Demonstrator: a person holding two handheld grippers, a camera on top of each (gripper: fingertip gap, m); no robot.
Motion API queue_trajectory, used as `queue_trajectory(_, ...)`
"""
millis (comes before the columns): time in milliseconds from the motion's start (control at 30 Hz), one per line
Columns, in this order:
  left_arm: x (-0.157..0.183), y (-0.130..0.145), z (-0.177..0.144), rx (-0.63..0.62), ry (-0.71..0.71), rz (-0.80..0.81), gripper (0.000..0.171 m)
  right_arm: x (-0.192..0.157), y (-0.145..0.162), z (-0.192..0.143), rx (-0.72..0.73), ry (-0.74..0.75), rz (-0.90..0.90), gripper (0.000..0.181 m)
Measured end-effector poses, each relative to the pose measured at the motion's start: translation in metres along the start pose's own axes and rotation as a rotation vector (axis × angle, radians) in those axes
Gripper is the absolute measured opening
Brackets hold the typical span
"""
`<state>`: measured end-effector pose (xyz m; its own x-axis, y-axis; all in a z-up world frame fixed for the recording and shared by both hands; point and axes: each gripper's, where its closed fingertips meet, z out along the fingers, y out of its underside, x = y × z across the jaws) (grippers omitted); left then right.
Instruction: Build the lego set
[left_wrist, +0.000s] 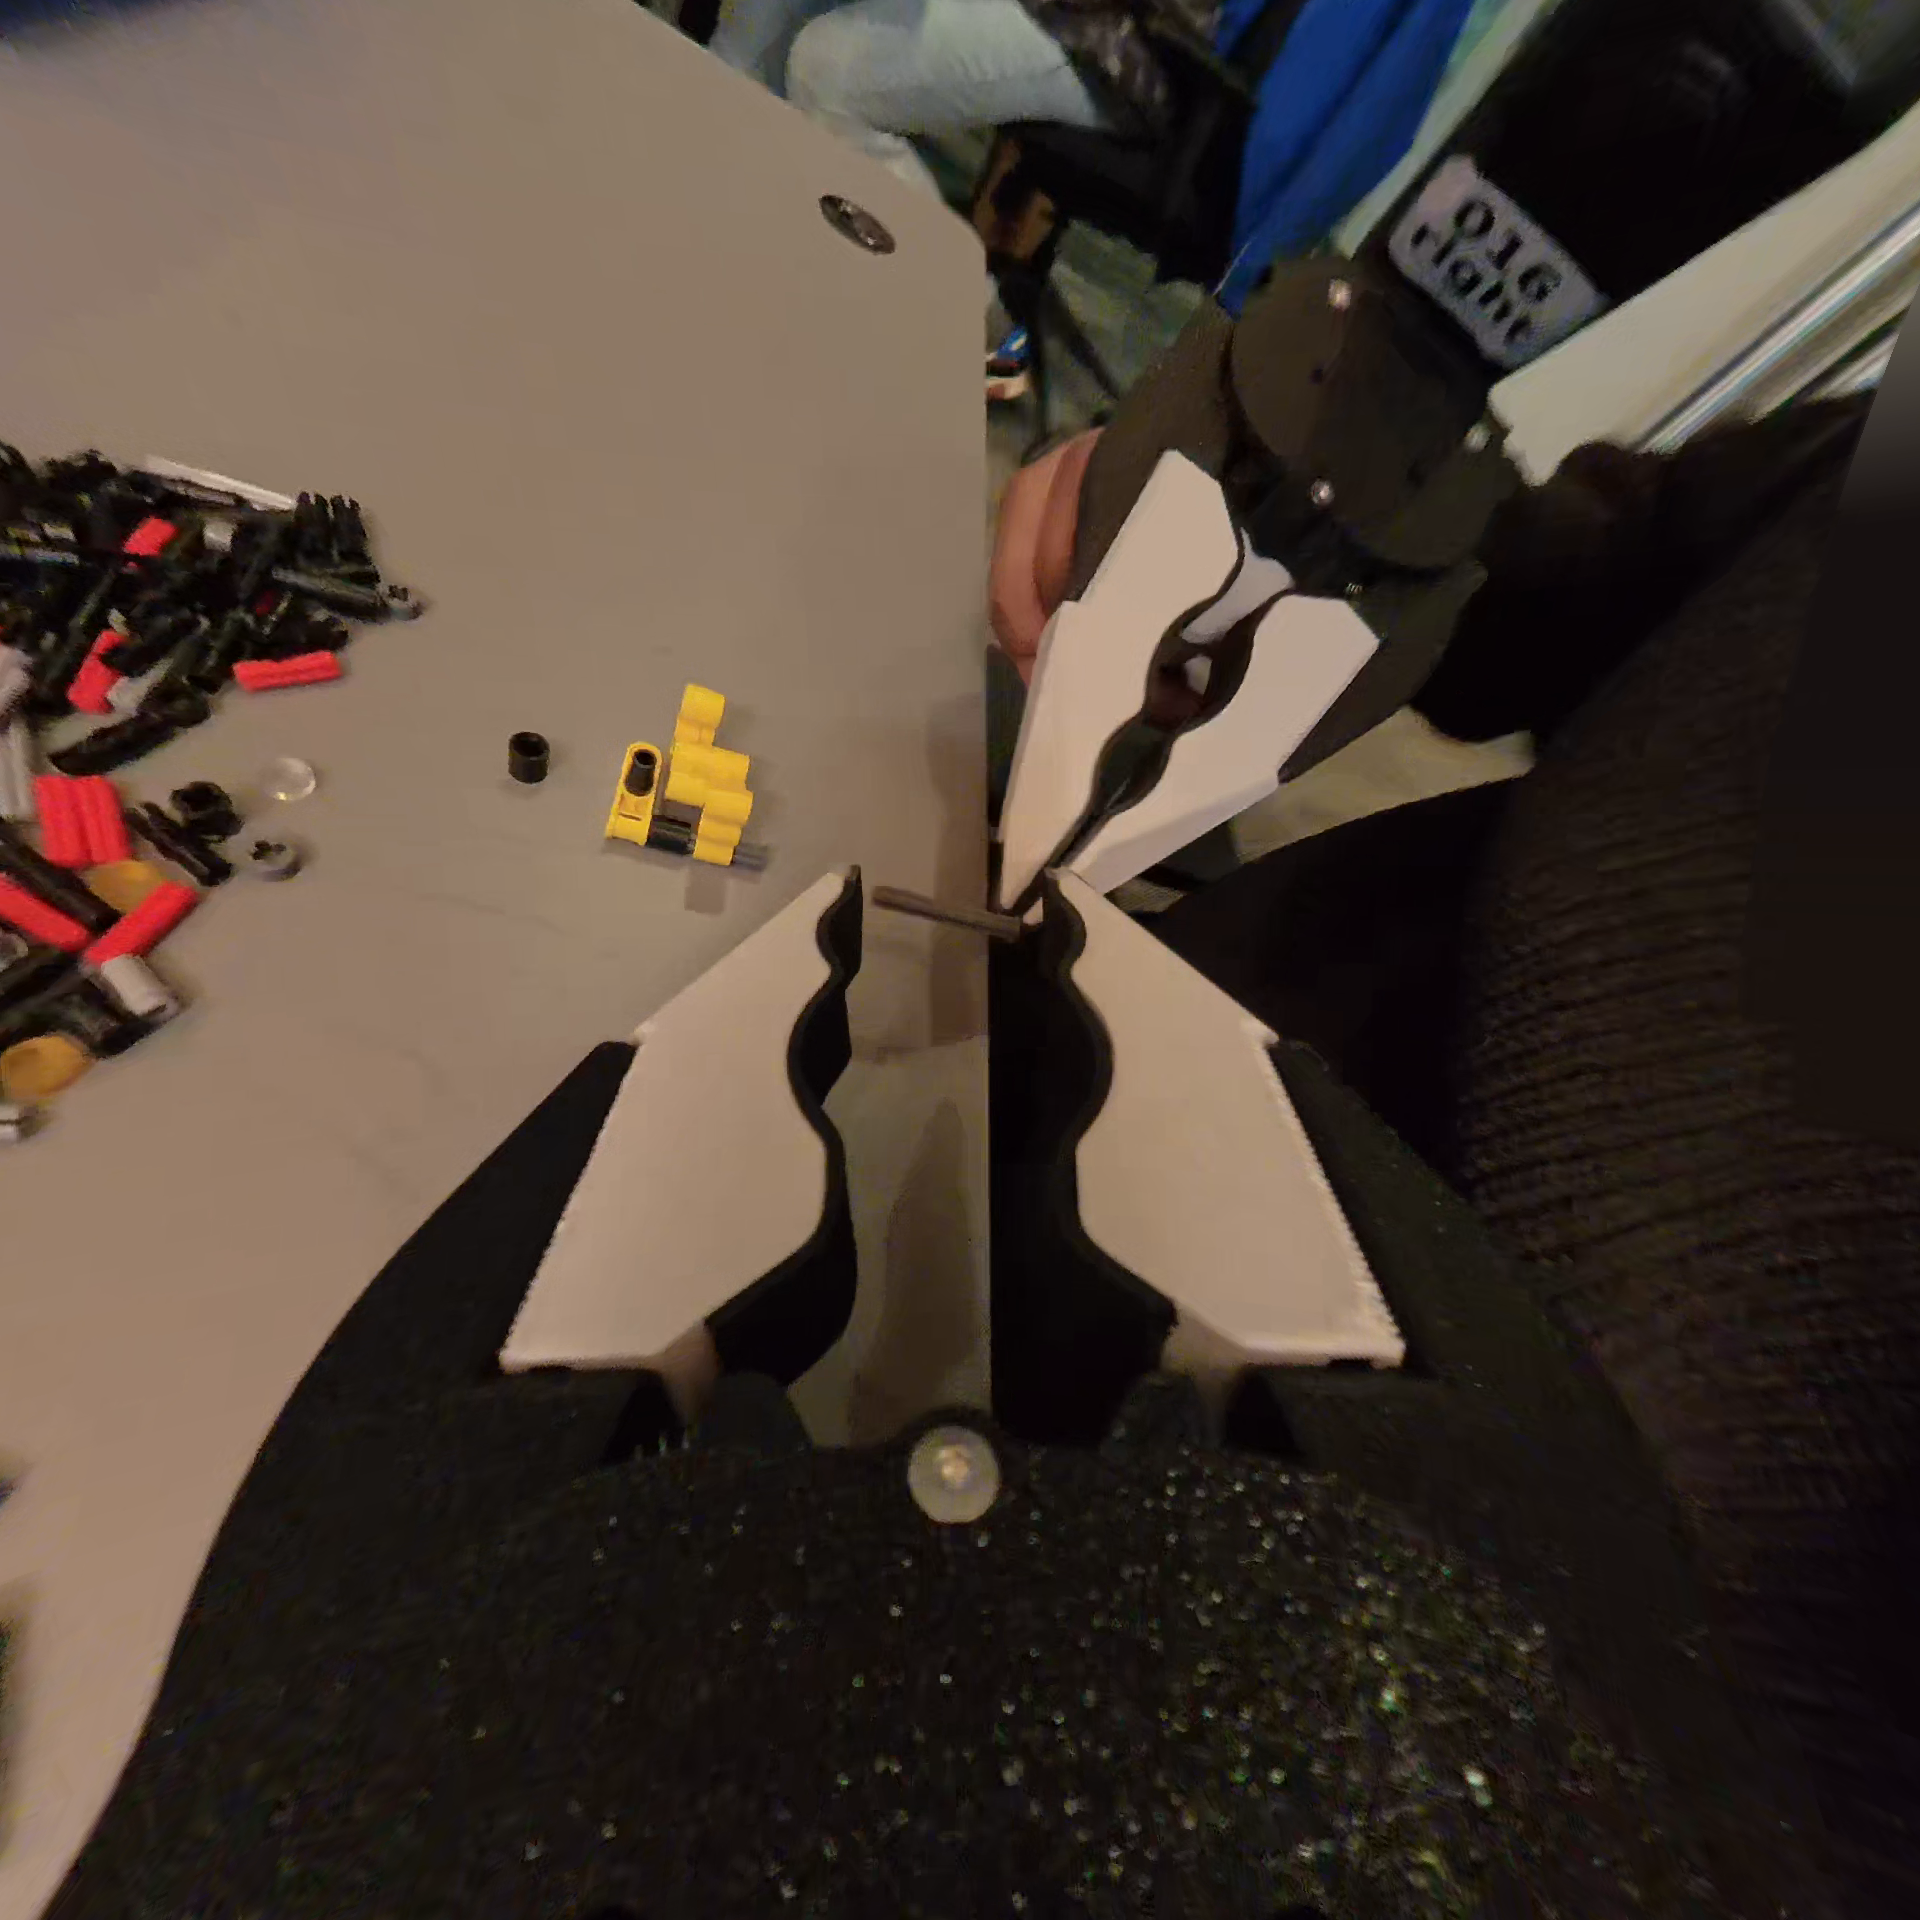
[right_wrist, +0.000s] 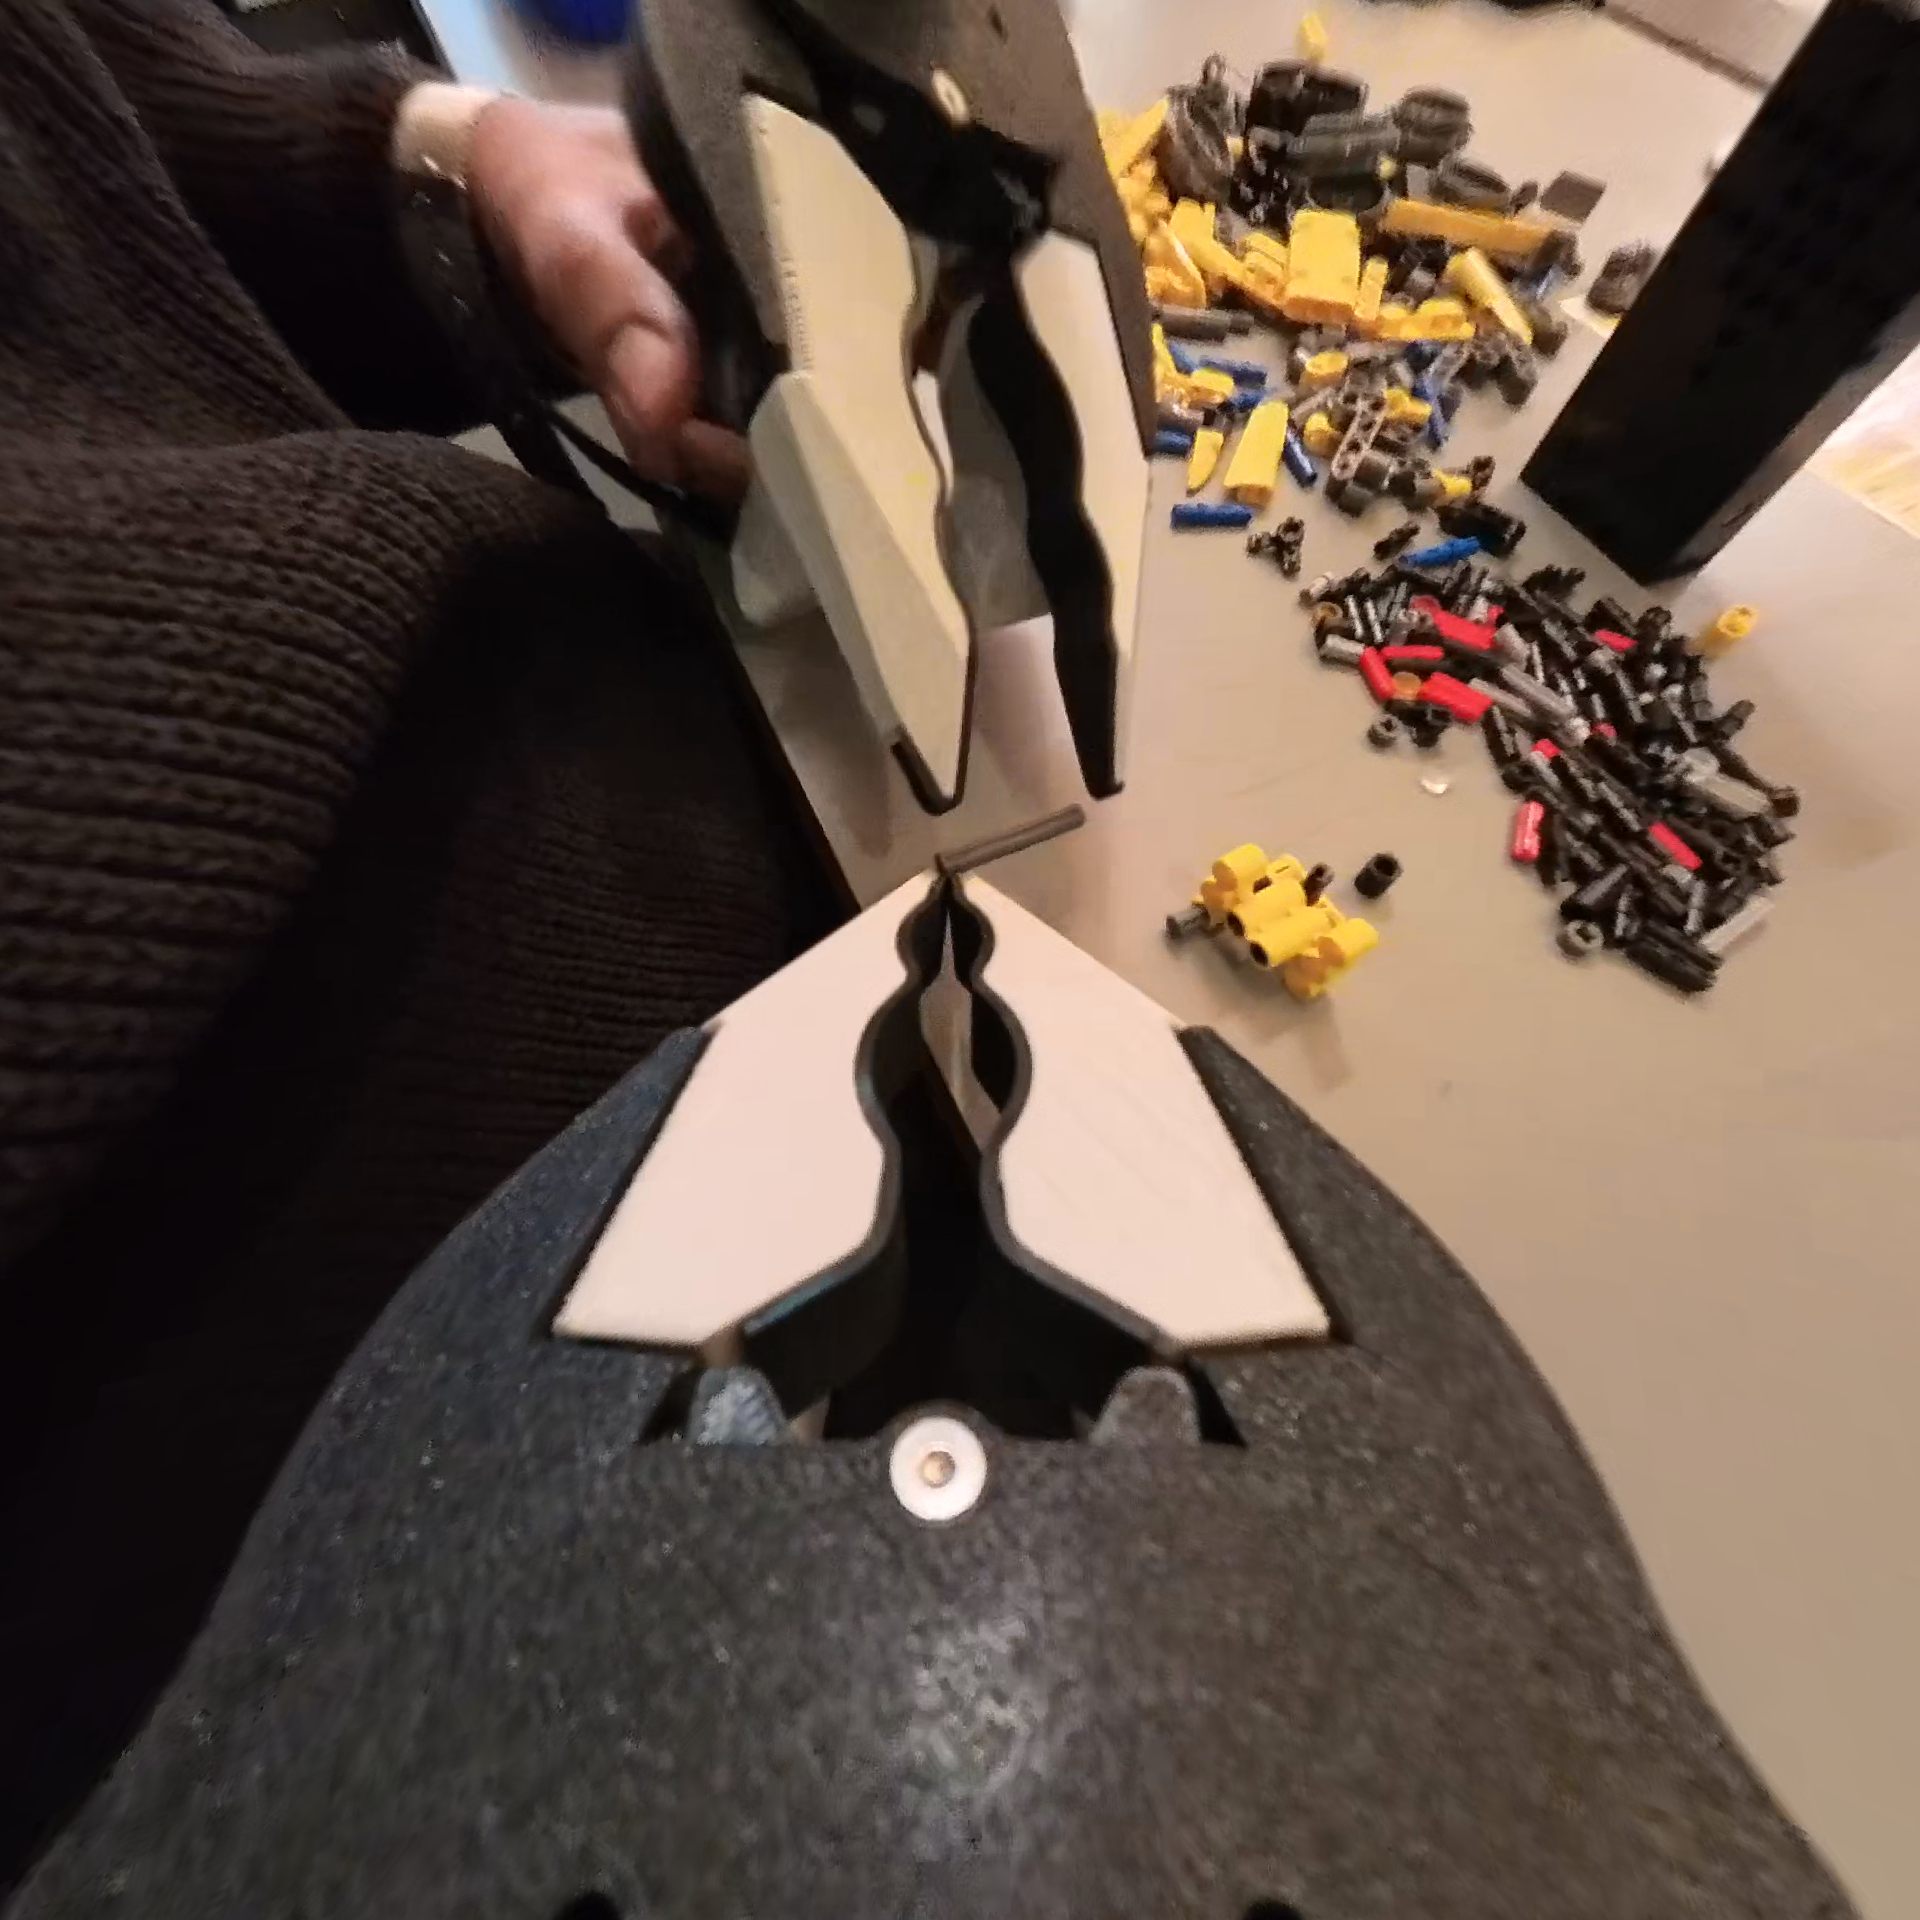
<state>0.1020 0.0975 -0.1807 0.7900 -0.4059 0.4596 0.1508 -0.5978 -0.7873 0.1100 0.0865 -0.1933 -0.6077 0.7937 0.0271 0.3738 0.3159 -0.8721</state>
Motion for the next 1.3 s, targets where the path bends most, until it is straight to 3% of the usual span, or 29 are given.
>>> queue_trajectory(167, 0.011, -0.012, -0.011, 0.091, 0.294, -0.283, 0.038, -0.012, -0.035, -0.015, 0.163, -0.066, -0.155, 0.0)
queue_trajectory(267, 0.023, -0.026, -0.028, 0.195, 0.441, -0.333, 0.037, -0.008, -0.042, -0.014, 0.154, -0.035, -0.24, 0.0)
queue_trajectory(400, 0.024, -0.024, -0.028, 0.187, 0.46, -0.377, 0.035, -0.007, -0.044, -0.011, 0.151, -0.052, -0.267, 0.0)
queue_trajectory(567, 0.02, -0.028, -0.026, 0.208, 0.464, -0.418, 0.004, -0.003, -0.043, -0.009, 0.146, -0.038, -0.288, 0.0)
queue_trajectory(767, 0.006, -0.036, -0.025, 0.275, 0.42, -0.512, 0.004, 0.015, -0.045, -0.011, 0.181, 0.087, -0.24, 0.001)
queue_trajectory(833, 0.001, -0.043, -0.027, 0.34, 0.442, -0.586, 0.003, 0.017, -0.044, -0.01, 0.183, 0.12, -0.218, 0.016)
queue_trajectory(933, -0.002, -0.046, -0.026, 0.366, 0.449, -0.626, 0.003, 0.018, -0.042, -0.006, 0.179, 0.158, -0.213, 0.022)
queue_trajectory(1133, -0.004, -0.045, -0.024, 0.363, 0.417, -0.624, 0.003, 0.026, -0.049, -0.01, 0.228, 0.201, -0.187, 0.007)
queue_trajectory(1300, -0.004, -0.045, -0.023, 0.359, 0.409, -0.625, 0.003, 0.026, -0.047, -0.009, 0.217, 0.192, -0.167, 0.007)
